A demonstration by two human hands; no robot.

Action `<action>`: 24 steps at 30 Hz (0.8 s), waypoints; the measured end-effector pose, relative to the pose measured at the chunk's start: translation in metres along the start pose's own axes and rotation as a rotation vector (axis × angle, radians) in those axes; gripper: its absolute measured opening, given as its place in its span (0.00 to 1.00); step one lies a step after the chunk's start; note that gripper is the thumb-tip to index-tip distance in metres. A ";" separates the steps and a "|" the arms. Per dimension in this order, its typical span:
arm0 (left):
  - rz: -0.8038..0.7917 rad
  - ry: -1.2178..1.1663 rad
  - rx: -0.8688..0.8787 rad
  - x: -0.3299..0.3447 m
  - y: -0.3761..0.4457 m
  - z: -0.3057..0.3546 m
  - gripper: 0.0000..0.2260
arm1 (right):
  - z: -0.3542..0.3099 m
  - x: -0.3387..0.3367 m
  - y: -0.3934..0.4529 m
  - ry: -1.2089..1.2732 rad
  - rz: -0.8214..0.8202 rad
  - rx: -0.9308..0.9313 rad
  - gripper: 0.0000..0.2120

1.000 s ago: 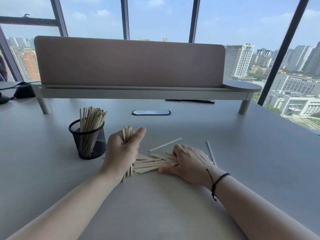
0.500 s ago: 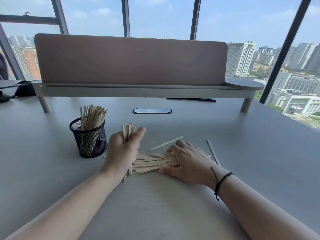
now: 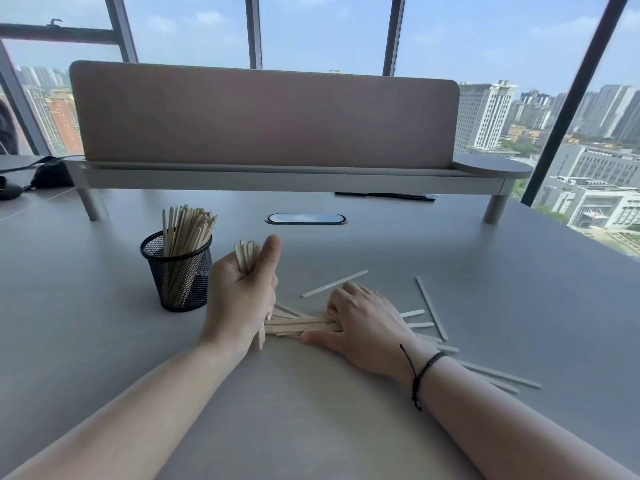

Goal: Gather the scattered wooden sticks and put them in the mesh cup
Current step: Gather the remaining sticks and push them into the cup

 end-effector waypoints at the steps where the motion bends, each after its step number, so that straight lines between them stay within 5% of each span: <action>1: -0.002 0.014 0.012 0.000 0.000 0.000 0.30 | 0.000 0.000 0.000 0.002 -0.004 0.000 0.28; 24: -0.016 0.078 -0.003 -0.001 0.002 -0.005 0.28 | -0.010 -0.005 -0.001 -0.121 0.001 -0.149 0.22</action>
Point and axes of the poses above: each hand's wrist, its own y-axis towards the middle knuckle, its own x-axis out of the palm, z = x × y, the point moved 5 cm from there along y, towards the middle knuckle, and after that the axes turned 3 degrees about -z, right-handed, at the moved point
